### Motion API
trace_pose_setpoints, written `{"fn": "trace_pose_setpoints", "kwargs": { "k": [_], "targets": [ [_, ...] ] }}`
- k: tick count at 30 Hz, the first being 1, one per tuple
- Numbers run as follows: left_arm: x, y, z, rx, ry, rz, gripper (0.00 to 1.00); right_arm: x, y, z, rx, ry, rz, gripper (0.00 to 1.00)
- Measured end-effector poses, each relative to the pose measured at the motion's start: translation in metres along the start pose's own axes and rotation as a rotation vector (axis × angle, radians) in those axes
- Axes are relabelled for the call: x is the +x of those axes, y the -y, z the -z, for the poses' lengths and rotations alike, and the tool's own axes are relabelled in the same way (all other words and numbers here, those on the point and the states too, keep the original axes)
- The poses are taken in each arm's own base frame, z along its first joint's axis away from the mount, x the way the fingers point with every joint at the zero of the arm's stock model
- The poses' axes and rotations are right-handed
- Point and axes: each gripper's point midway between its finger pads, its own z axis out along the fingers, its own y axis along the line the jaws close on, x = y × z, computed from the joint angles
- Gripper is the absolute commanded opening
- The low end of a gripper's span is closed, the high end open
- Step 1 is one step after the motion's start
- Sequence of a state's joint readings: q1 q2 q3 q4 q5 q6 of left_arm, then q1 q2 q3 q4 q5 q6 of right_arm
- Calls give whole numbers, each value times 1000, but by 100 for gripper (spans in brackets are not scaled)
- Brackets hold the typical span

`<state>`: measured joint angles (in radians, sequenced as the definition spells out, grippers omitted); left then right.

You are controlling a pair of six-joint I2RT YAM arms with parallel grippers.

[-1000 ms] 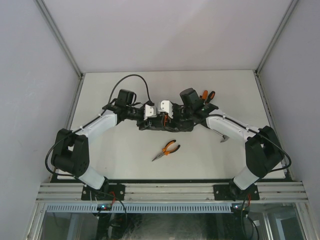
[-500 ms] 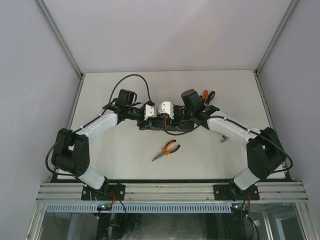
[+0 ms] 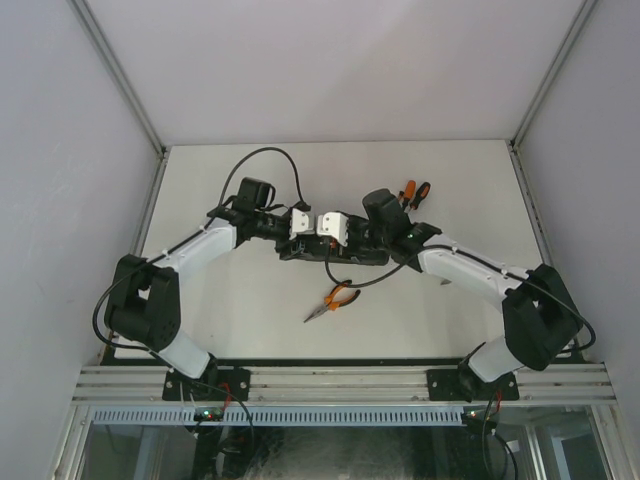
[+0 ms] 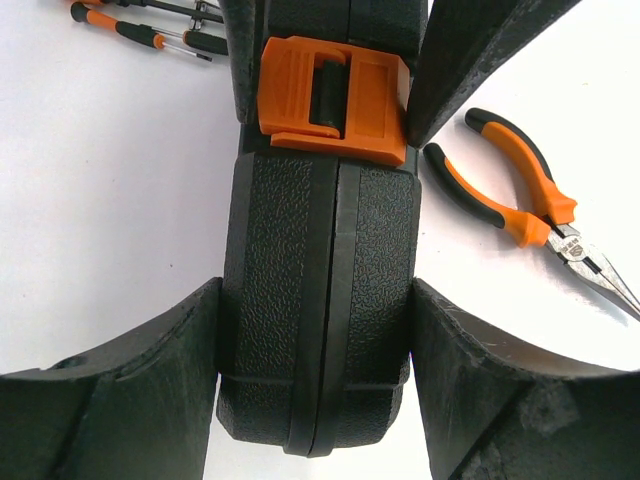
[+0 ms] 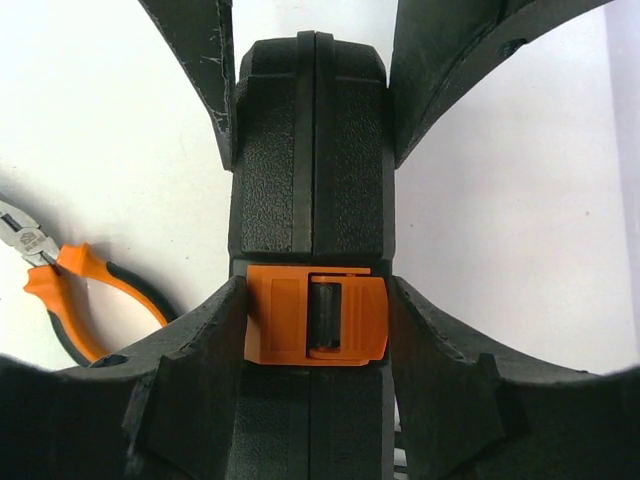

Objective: Sort the tools into containers
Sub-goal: Open the storage box at the center of the board.

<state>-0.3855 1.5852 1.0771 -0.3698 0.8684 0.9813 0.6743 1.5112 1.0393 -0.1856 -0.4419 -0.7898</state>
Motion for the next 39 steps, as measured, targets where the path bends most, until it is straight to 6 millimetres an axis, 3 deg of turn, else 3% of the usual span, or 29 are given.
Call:
{"fn": "trace_pose_setpoints", "kwargs": {
  "k": [21,30,34,36,39],
  "targets": [
    [1,-3,2,-9,-3,32,0,-15,2,7,177,-15,158,29],
    [1,-3,2,-9,-3,32,0,-14,-14,17,110,-20,149,36],
    [1,-3,2,-9,-3,32,0,-19,-24,22,59,-4,140,45],
    [1,-3,2,-9,-3,32,0,-22,-27,27,50,4,131,60],
    [1,-3,2,-9,-3,32,0,-28,-25,35,62,24,119,73]
  ]
}}
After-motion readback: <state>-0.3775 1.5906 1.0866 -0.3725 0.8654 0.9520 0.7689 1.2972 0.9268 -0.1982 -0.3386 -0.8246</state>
